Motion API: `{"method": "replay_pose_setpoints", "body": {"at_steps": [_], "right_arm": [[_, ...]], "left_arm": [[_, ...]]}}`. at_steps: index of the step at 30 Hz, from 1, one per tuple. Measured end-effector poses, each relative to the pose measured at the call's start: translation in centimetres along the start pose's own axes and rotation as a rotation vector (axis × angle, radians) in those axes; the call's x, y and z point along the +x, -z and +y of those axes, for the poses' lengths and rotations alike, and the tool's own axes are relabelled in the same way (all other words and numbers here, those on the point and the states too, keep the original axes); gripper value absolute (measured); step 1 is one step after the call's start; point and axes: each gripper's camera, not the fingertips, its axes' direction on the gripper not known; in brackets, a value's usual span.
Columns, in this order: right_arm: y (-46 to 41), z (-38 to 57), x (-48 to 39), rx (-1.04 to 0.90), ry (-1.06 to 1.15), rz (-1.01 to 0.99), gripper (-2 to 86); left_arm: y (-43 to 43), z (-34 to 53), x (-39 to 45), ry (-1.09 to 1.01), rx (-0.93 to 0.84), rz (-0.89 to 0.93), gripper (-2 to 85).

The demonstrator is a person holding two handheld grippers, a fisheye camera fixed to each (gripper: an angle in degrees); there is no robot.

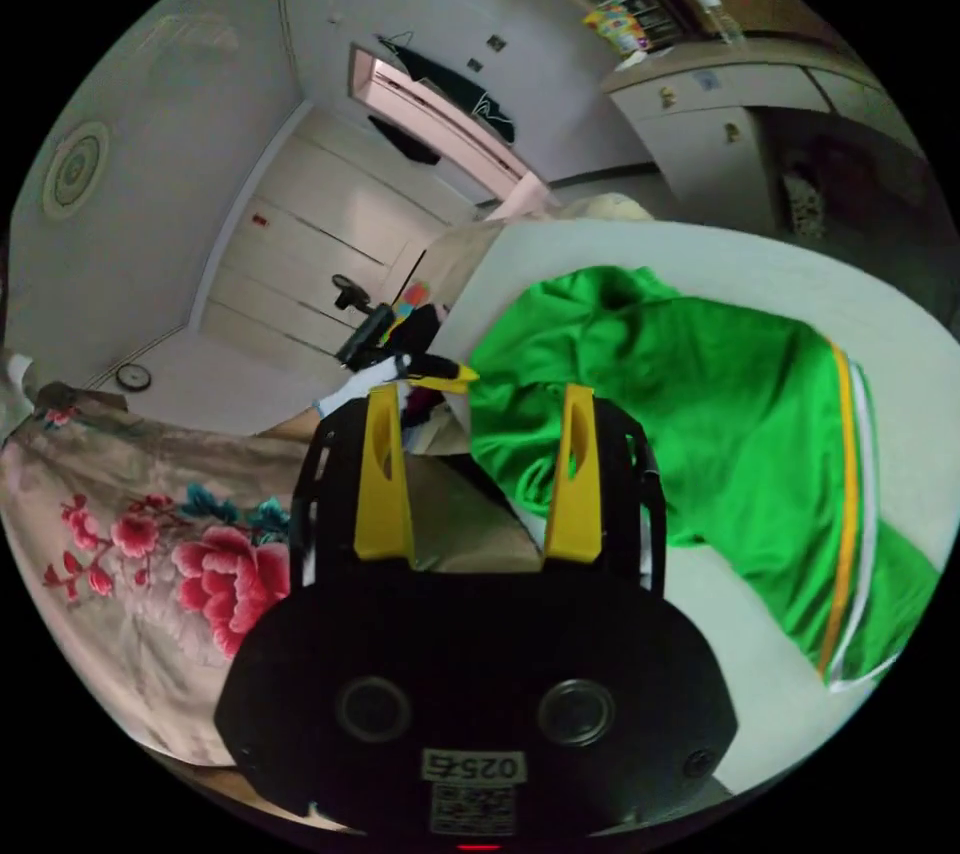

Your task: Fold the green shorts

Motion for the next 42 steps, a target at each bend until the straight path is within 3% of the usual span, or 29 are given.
{"method": "replay_pose_setpoints", "body": {"at_steps": [2,5,7,10,12,14,17,20,26,33,39,42], "right_arm": [[-0.8,0.6,-1.6,0.011,0.009,-0.026,18.7],[-0.5,1.0,-4.4,0.105,0.030,0.012,18.5],[0.0,0.7,-5.5,0.117,0.036,0.051,18.6],[2.1,0.3,-6.2,0.171,0.014,0.087,18.4],[4.6,0.3,-5.5,0.244,-0.047,0.049,17.6],[6.1,0.4,-4.6,0.287,-0.079,0.019,16.6],[6.4,-0.1,-4.3,0.230,-0.044,0.175,17.6],[4.3,-1.0,-2.9,0.099,-0.062,0.336,18.1],[0.4,-3.0,0.0,0.015,-0.111,0.162,18.8],[-7.3,-7.9,-6.3,-0.272,0.090,0.266,18.3],[-13.0,-9.9,-6.9,-0.435,0.112,0.619,1.1],[-10.6,-11.1,-6.7,-0.370,0.080,0.494,-0.2]], "left_arm": [[-2.2,-1.6,-1.5,0.010,-0.054,0.067,2.6],[-1.7,-3.2,-0.4,0.004,0.042,0.151,-0.3],[-0.1,-3.4,4.8,-0.177,0.086,0.150,-0.7],[0.4,-1.6,16.0,-0.625,0.097,-0.093,-1.0],[-3.8,0.6,21.6,-0.917,0.038,-0.241,-0.7],[-9.2,1.0,22.8,-0.965,-0.086,-0.281,0.2],[-19.0,1.6,21.6,-0.953,-0.397,-0.265,2.1],[-23.7,2.3,18.5,-0.907,-0.511,-0.259,2.1],[-17.1,5.0,12.9,-0.957,-0.374,-0.167,2.5],[-12.1,3.9,1.6,-0.689,-0.147,-0.306,4.2],[-18.6,0.2,-2.3,-0.586,-0.335,-0.209,8.4],[-22.5,-0.4,-2.9,-0.596,-0.409,-0.319,0.1]]}}
